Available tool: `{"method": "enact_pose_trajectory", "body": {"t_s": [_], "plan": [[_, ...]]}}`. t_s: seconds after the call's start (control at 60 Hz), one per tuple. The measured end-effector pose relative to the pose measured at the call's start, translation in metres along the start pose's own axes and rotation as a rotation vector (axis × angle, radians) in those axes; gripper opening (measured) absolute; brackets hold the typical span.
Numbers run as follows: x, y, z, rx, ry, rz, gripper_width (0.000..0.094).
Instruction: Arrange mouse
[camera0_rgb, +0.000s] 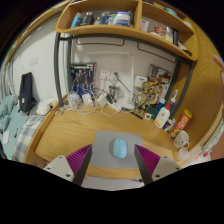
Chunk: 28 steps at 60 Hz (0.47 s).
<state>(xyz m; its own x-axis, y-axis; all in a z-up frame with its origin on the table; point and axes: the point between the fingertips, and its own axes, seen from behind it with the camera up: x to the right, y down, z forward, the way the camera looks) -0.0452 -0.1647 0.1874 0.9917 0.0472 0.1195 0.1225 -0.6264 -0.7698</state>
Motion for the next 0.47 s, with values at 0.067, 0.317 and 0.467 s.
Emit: {"method": "enact_pose_trajectory", "body": {"t_s": [0.067,0.317,0.467], "plan": [[-0.01,-0.001,0.003,-0.01,0.017,0.003,0.085],[-0.009,-0.019,0.007,0.001,0.067,0.055,0.0851],[0.0,-0.019,0.007,-0.007,0.082,0.071,0.0849]]}}
